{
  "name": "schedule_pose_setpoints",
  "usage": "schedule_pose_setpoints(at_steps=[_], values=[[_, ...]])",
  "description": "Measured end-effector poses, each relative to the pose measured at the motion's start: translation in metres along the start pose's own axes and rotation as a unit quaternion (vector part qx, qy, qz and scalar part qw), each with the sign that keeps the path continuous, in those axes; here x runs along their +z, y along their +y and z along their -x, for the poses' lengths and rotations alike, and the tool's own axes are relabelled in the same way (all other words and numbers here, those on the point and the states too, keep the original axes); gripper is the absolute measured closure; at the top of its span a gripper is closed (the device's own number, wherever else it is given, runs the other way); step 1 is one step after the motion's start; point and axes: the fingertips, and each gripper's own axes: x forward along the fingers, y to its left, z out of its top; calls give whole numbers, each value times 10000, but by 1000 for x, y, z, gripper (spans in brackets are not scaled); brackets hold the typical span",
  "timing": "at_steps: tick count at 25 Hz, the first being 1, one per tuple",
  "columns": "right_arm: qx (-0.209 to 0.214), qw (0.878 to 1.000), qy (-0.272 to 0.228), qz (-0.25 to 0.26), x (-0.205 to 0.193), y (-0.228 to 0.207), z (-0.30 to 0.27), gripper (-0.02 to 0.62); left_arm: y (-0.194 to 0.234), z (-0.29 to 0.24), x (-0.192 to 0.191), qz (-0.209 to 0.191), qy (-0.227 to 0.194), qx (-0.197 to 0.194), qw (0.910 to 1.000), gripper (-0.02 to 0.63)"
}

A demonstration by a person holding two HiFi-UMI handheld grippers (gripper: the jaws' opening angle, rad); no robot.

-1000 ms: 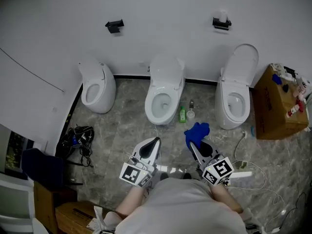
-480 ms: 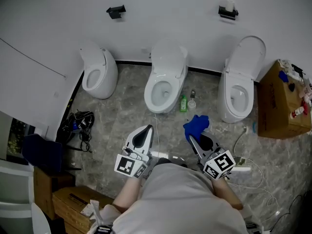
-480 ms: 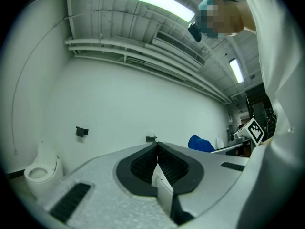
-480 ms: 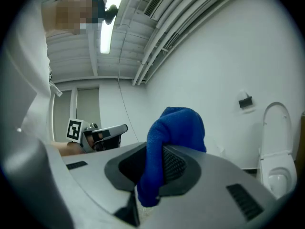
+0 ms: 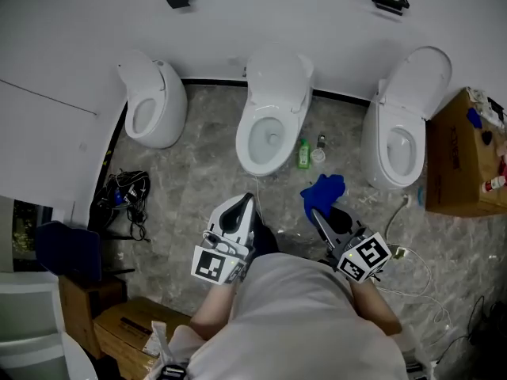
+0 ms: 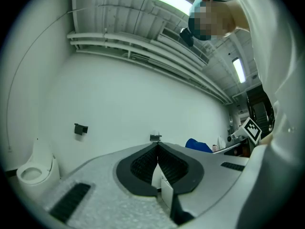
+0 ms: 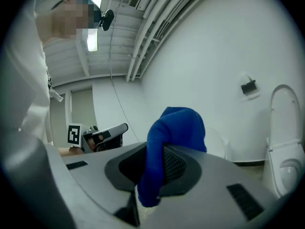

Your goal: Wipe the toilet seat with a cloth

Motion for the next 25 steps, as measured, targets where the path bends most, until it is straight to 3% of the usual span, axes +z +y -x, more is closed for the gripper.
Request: schedule_pose_setpoints(at_steps=[5,13,18,22,25], values=[[-210,9992,300,-159,-7,-28,-85,541,87,-38,-24,84,311,-220,9992,597],[-517,9980,332,-133,-4,-80,-221,541,228,-98,-74,378,707,-589,9950,597],[-446,9975,417,-355,-27,-125,-262,541,257,-133,-127,535,984,-541,9922,597],[-248,9953,864,-372,-74,-170,-293,541,265,-163,-167,534,998,-549,9921,597],[-157,9917,1209,-413,-112,-201,-305,541,267,-175,-205,640,1121,-274,9913,597]])
